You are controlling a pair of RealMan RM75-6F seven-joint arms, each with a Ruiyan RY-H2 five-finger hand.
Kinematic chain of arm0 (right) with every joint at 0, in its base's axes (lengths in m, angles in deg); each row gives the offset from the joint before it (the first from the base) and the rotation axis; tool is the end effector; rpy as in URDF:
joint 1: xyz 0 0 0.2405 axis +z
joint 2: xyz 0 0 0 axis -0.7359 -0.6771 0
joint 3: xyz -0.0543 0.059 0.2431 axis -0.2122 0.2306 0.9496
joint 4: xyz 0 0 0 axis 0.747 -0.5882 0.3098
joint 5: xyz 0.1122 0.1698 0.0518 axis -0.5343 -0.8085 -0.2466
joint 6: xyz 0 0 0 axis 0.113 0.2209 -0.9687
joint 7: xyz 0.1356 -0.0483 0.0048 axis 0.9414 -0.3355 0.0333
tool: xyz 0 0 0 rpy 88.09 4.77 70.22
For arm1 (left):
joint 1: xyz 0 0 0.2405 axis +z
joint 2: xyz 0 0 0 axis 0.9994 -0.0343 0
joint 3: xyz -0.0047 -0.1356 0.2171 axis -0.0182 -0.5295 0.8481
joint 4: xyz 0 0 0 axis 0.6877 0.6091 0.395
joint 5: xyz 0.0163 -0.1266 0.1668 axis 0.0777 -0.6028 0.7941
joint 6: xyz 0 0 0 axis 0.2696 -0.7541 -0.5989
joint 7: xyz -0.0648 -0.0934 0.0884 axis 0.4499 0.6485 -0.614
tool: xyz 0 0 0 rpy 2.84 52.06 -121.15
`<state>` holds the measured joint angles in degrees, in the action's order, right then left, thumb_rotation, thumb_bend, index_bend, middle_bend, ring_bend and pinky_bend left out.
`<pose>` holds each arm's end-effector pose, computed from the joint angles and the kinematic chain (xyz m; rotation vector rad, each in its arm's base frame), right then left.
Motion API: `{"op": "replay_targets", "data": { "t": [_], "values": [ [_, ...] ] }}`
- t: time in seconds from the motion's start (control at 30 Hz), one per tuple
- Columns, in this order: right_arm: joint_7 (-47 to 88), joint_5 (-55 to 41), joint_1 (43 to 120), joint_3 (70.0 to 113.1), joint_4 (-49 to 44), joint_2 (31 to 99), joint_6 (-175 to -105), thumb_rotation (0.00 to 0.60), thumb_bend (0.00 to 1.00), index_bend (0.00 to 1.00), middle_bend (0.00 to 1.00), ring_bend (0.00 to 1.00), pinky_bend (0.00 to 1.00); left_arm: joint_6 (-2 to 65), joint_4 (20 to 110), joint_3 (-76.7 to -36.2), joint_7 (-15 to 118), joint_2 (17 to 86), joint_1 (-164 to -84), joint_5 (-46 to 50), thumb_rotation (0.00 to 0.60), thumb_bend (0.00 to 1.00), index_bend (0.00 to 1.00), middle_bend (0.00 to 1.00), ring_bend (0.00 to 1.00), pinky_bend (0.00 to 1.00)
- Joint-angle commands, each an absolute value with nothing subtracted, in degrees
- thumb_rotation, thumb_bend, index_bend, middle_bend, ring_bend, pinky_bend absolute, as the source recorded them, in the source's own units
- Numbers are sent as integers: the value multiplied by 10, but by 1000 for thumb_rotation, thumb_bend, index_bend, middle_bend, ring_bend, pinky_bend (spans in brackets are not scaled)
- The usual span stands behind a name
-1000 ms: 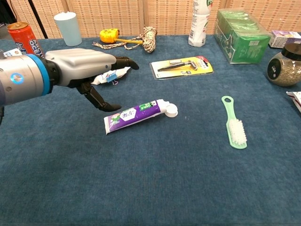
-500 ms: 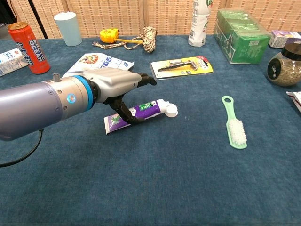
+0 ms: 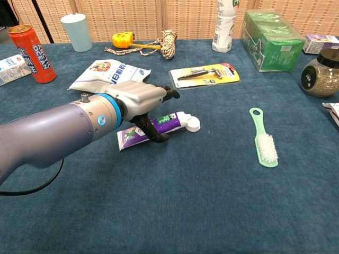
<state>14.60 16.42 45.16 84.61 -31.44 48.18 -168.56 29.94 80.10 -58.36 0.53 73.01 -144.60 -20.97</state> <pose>-0.2818 -0.1441 0.1517 1.1859 -0.9940 1.0059 -0.0540 0.3106 -0.1001 -2.0185 -0.8352 -0.7142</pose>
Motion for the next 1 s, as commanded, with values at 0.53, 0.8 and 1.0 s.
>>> {"op": "replay_targets", "data": {
  "t": [0.53, 0.8, 1.0],
  "values": [
    [153, 171, 441, 845, -315, 479, -1696, 600, 43, 144, 22, 10, 0, 314, 758, -580, -7, 757, -1445, -202, 404, 341, 0, 0, 20, 103],
    [154, 171, 440, 846, -315, 479, -1697, 600, 44, 141, 21, 10, 0, 328, 775, -587, -8, 737, -1442, -184, 439, 436, 0, 0, 20, 103],
    [155, 171, 440, 848, -315, 479, -1698, 600, 43, 138, 18, 10, 0, 334, 784, -587, -24, 703, -1438, -185, 457, 437, 0, 0, 20, 103]
  ]
}}
